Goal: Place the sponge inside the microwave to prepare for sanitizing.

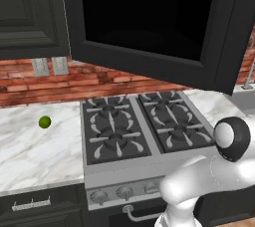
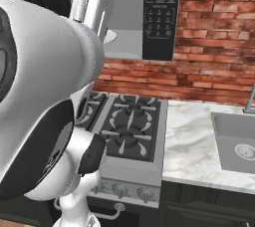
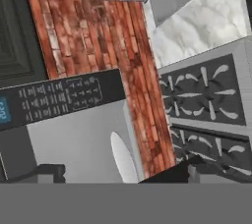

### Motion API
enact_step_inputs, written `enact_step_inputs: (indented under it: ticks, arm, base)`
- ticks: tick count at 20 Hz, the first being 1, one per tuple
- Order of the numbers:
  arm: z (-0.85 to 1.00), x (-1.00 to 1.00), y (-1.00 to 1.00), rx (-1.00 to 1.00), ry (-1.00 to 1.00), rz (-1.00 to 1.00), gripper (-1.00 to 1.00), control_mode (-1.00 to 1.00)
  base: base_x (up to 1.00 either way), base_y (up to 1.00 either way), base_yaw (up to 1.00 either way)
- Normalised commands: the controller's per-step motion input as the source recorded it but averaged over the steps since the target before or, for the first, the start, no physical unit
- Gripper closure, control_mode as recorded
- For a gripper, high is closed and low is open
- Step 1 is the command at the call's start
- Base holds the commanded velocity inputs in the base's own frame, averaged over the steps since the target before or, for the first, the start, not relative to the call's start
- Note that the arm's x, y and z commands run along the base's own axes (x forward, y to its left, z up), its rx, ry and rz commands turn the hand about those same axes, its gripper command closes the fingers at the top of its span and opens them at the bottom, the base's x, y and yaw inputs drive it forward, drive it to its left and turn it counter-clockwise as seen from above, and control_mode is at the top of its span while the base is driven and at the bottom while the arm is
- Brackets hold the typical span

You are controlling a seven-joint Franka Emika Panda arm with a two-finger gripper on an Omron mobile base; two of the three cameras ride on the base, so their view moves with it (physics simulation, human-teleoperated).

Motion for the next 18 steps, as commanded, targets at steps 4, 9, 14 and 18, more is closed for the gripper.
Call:
enact_step_inputs:
  ticks: [4, 9, 14, 18]
  arm:
    - [0.00, 0.18, -0.07, 0.03, -0.03, 0.30, -1.00, -1.00]
    - [-0.03, 0.08, 0.01, 0.00, -0.07, 0.33, -1.00, -1.00]
    - [-0.01, 0.13, 0.02, -0.03, -0.08, 0.34, -1.00, -1.00]
    - [-0.01, 0.05, 0.28, -0.01, -0.05, 0.31, -1.00, -1.00]
  base:
    - [0.00, 0.00, 0.00]
    - [0.00, 0.00, 0.00]
    - [0.00, 0.00, 0.00]
    - [0.00, 0.00, 0.00]
